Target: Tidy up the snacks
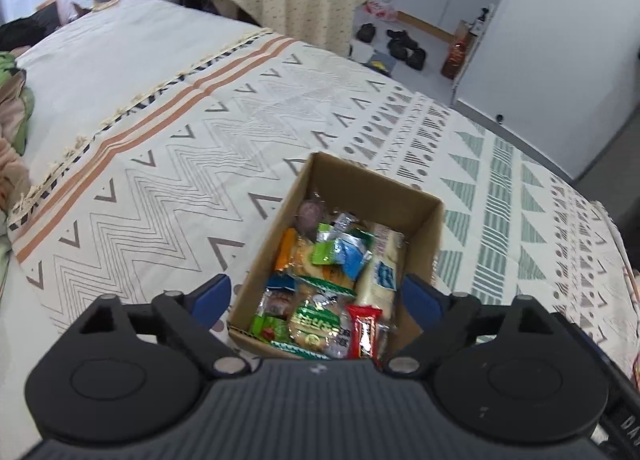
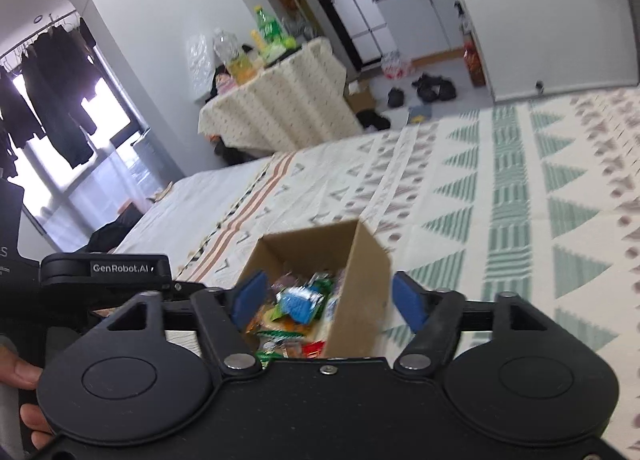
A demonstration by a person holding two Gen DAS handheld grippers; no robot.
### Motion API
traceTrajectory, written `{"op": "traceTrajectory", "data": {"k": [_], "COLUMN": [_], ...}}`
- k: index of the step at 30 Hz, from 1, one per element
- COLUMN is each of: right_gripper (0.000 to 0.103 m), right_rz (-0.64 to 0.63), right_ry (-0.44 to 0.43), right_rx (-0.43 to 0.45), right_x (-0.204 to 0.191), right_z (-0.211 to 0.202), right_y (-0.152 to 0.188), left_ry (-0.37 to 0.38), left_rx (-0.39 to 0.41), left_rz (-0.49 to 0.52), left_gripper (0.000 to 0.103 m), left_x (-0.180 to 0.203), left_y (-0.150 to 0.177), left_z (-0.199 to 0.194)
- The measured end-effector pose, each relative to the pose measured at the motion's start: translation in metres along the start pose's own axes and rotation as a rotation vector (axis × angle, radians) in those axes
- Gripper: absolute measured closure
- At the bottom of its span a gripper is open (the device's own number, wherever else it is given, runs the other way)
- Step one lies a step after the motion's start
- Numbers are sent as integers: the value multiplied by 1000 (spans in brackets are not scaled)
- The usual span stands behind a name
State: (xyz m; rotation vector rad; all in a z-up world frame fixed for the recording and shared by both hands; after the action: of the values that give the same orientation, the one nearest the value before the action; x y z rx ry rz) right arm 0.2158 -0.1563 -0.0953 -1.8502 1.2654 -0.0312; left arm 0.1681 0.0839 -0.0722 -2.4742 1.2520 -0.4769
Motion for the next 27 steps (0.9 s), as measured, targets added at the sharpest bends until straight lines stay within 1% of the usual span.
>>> {"op": "traceTrajectory", "data": {"k": [1, 4, 5, 11, 13, 16, 19, 24, 27], "right_gripper": [28, 21, 18, 0, 0, 0, 0, 0, 0], "right_rz": [4, 30, 38, 83, 97, 108, 108, 98, 88], "right_ry": [10, 25, 33, 106, 123, 149, 166, 207, 215], "right_rx": [7, 36, 46, 87, 89, 88, 89, 89, 97], "right_x": [0, 3, 3, 5, 6, 4, -1, -10, -15], "right_z": [-3, -18, -23, -47, -54, -65, -76, -93, -106], "right_y": [-1, 2, 3, 14, 20, 25, 31, 37, 43], "left_ry": [4, 27, 29, 61, 76, 103, 132, 172, 184], "left_rx": [2, 2, 5, 38, 42, 50, 44, 57, 73], "left_rz": [9, 23, 25, 76, 91, 102, 100, 115, 133], "left_gripper": [10, 9, 6, 5, 4, 0, 0, 0, 0], "left_x": [1, 3, 4, 10, 11, 11, 9, 6, 5], "left_y": [2, 7, 8, 20, 25, 31, 38, 48, 54], "left_z": [-2, -10, -13, -31, -37, -46, -55, -71, -81]}}
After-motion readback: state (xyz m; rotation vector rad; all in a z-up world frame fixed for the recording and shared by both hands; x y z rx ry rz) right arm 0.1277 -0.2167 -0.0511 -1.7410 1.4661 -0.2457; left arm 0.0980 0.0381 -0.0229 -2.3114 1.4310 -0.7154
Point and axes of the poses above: each gripper's, at about its wrist camera, not at the fingertips, and z roughly the way its jaws point, x to its right, y to its underside, the point moved 1 cm from there along z, roughly the way its jaws point, and after that the axes turned 8 degrees about -x, right-handed, at the moved point
